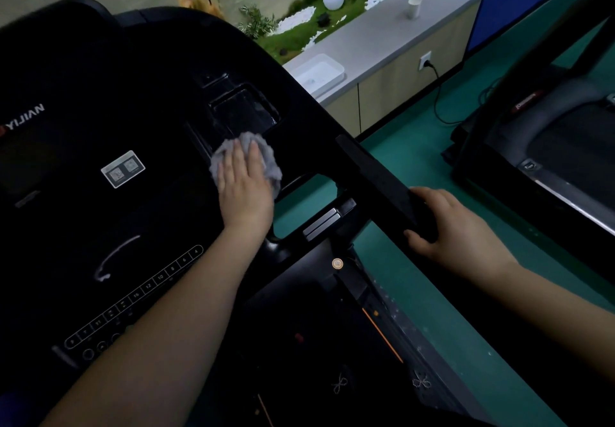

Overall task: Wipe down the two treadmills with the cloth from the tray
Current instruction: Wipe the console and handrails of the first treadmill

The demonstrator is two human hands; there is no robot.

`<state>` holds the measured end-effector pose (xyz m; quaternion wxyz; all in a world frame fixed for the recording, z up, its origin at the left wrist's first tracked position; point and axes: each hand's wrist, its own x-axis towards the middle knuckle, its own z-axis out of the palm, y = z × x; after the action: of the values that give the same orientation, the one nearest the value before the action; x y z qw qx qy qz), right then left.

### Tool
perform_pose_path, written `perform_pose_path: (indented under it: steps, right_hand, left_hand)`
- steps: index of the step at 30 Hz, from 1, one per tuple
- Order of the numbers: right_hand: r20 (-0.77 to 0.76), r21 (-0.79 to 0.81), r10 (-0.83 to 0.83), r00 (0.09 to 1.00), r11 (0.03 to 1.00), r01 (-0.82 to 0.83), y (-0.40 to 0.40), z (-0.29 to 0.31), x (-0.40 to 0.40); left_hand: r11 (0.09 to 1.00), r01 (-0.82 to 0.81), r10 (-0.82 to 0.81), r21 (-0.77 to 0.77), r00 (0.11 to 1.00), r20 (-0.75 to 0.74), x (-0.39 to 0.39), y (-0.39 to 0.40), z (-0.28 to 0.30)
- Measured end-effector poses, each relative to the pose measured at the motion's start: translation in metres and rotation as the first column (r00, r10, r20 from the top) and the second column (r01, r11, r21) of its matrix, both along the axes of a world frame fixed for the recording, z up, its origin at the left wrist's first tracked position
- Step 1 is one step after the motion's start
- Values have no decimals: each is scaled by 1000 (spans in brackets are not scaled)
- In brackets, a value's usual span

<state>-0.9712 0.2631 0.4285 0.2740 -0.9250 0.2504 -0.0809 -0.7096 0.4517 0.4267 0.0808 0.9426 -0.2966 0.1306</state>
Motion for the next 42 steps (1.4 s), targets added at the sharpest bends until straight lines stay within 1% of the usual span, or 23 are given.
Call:
perform_pose_path:
  steps: [3,6,9,11,14,15,20,21,23,24,25,26,28,29,30,31,32,33,35,37,38,39,42]
  right_hand:
    - [-1,-5,-7,1000,1000,7,1,0,0]
    - [1,-7,-8,1000,1000,8,1,0,0]
    - [3,-5,-9,1000,1000,10,1,1,0]
    - [9,-3,-4,1000,1000,4,1,0,1]
    - [9,3,-6,1000,1000,6,0,-1,0]
    - [9,3,-7,1000,1000,7,0,-1,0]
    - [7,39,-2,1000,999,2,-1,-1,0]
    - [12,58,2,1000,998,-2,-2,0,0]
    - [13,106,7,1000,994,-9,-4,1,0]
    - [5,122,12,1000,992,-12,-5,1,0]
    - [-5,129,20,1000,991,-19,-7,2,2]
    - [-15,131,30,999,991,-27,-9,4,5]
    - [-7,132,41,999,990,-40,-12,8,15]
    - [11,130,48,999,990,-49,-13,11,23]
    - [30,126,56,998,990,-59,-14,13,33]
    - [51,118,59,997,991,-65,-14,16,44]
    - [74,109,58,996,992,-66,-14,18,57]
    - [98,97,55,994,993,-64,-13,20,71]
    - [136,68,53,989,996,-63,-10,24,99]
    - [149,45,55,987,997,-62,-7,26,128]
    - [147,41,53,988,997,-59,-6,27,142]
    - [146,39,48,988,998,-54,-5,27,155]
    - [136,31,30,990,999,-35,-5,29,194]
  left_hand:
    - [994,34,-45,-103,993,-107,19,-39,12]
    - [980,159,-169,-121,983,-76,-1,-61,0]
    - [949,289,-298,-129,953,-54,-8,-63,-11]
    - [951,267,-280,-156,958,-65,6,-71,-1]
    - [966,149,-186,-212,969,-165,10,-95,15]
    - [962,143,-186,-234,967,-175,4,-105,15]
    - [911,268,-351,-314,904,-243,-42,-114,9]
    - [902,296,-378,-314,893,-244,-47,-108,9]
    - [902,355,-409,-246,885,-222,-46,-95,16]
    - [913,337,-390,-228,886,-251,-44,-87,23]
    - [930,267,-336,-252,895,-293,-38,-80,30]
    - [918,180,-307,-354,887,-344,-35,-70,42]
    - [882,27,-176,-471,945,-275,-22,-52,60]
    - [889,-2,-104,-458,973,-207,-16,-40,69]
    - [899,-39,-46,-436,982,-181,-14,-25,76]
    - [908,-76,31,-412,993,-116,-8,-8,76]
    - [899,-101,81,-426,995,-64,-2,9,77]
    - [886,-121,105,-448,993,-62,5,24,71]
    - [924,-134,110,-359,990,-86,19,45,51]
    - [954,-158,102,-254,970,-219,27,53,30]
    - [951,-180,111,-253,958,-265,30,52,25]
    - [941,-188,110,-282,957,-269,34,49,24]
    - [924,-142,68,-355,975,-211,61,38,35]
